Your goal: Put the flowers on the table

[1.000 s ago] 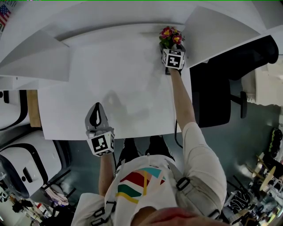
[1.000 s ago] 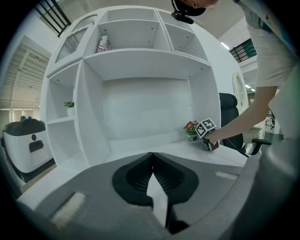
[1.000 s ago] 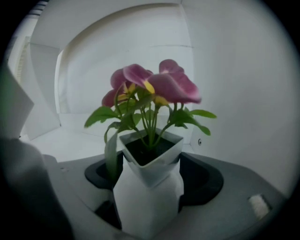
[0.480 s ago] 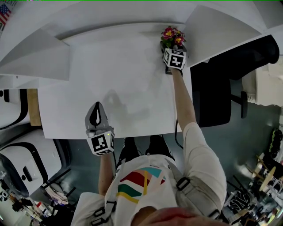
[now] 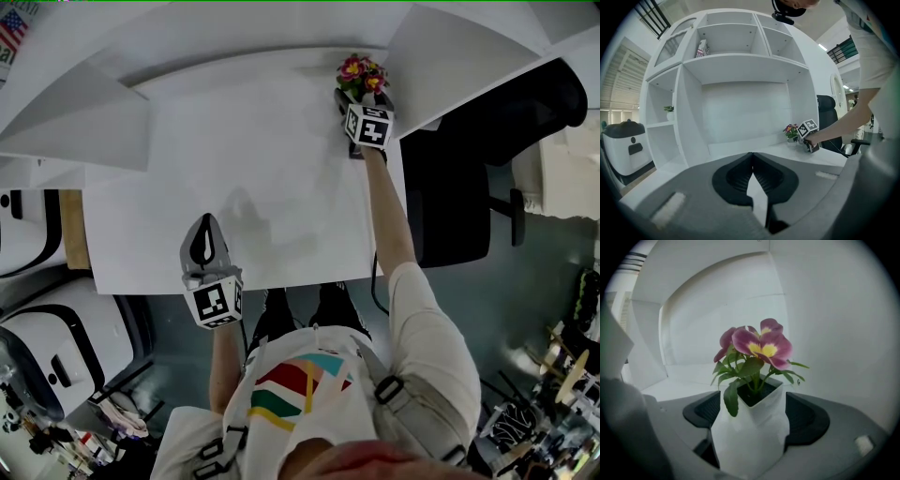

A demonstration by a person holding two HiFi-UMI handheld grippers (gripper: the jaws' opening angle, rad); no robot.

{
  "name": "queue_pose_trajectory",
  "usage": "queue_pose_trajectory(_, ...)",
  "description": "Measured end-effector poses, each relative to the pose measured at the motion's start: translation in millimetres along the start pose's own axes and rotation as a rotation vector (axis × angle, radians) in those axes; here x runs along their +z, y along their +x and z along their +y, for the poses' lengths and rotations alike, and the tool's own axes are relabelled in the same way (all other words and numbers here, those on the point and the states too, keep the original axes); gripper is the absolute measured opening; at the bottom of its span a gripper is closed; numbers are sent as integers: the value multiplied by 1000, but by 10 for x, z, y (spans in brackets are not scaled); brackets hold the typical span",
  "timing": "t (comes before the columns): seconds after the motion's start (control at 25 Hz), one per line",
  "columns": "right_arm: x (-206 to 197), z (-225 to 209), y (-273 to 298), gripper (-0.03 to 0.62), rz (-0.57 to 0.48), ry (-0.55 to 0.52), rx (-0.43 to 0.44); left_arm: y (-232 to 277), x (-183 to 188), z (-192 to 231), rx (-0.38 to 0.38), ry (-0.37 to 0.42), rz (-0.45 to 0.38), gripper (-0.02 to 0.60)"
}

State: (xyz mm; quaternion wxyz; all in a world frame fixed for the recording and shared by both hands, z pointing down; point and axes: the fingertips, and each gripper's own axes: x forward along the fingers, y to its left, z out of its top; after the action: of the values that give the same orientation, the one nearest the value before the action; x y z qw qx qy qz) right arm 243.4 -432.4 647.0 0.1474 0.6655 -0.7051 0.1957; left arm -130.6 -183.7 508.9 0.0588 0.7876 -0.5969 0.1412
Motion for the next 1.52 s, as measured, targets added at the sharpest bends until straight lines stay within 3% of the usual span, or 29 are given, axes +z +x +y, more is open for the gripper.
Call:
queue_pose_trajectory(0.48, 175, 227, -635, 410, -31, -16, 23, -147, 302, 33, -17, -16, -105, 5)
queue_pose_trajectory(0.68, 476, 465, -1176, 410, -114, 8, 52, -194, 472, -14, -44, -26, -158, 5)
queue_pose_trajectory(0.92, 852, 1018, -1909, 399, -226, -108, 120, -207, 673, -26, -83, -32, -221, 5)
queue_pose_trajectory(1.24, 1205, 1791, -2837, 280, -398, -151, 230, -282, 953, 101, -79, -33, -294, 5)
queue_pose_trajectory(1.52, 1254, 2142, -3392, 100, -517, -217, 218, -385, 1070, 191, -56, -21, -315, 5)
